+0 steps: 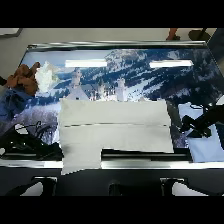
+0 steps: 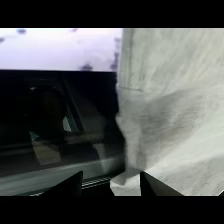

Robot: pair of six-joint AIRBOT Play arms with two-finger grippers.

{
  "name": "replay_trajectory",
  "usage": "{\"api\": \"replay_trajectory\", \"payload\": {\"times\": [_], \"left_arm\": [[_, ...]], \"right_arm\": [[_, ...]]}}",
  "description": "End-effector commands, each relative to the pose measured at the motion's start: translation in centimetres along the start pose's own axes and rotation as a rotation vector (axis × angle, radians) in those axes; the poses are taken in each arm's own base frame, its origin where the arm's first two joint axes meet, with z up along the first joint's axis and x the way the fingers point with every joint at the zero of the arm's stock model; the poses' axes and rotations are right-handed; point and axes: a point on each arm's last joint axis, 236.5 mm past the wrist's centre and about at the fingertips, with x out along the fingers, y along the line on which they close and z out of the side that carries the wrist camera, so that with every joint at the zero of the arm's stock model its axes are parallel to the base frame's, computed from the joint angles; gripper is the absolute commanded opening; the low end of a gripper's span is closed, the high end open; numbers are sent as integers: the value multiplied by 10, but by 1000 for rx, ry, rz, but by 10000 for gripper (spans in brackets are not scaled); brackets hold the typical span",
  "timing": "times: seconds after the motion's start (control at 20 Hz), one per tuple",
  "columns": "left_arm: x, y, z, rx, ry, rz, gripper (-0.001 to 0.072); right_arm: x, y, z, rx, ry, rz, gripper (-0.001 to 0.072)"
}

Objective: Fold the shirts.

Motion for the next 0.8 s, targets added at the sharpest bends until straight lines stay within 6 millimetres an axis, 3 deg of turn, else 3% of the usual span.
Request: {"api": "replay_trajectory", "payload": {"times": [0.0, 0.15, 0.3, 0.35, 0.4, 0.5, 0.75], "left_arm": [[12, -14, 3, 0, -41, -83, 461], [18, -14, 9, -17, -70, -90, 459], [22, -11, 11, -27, -83, -86, 344], [22, -11, 11, -26, -84, -87, 156], [22, -11, 12, -26, -87, -87, 22], [22, -10, 15, -24, -99, -84, 23], [21, -10, 16, -22, -105, -83, 22]], "right_arm": [[2, -1, -2, -13, 1, 0, 441], [10, -2, -9, -13, 30, 1, 441], [29, -1, -28, -19, 102, 21, 443], [36, 2, -36, -29, 127, 40, 458], [44, 6, -45, -42, 158, 66, 503], [59, 5, -53, -38, 180, 72, 506], [78, -2, -46, -25, 129, 54, 506]]}}
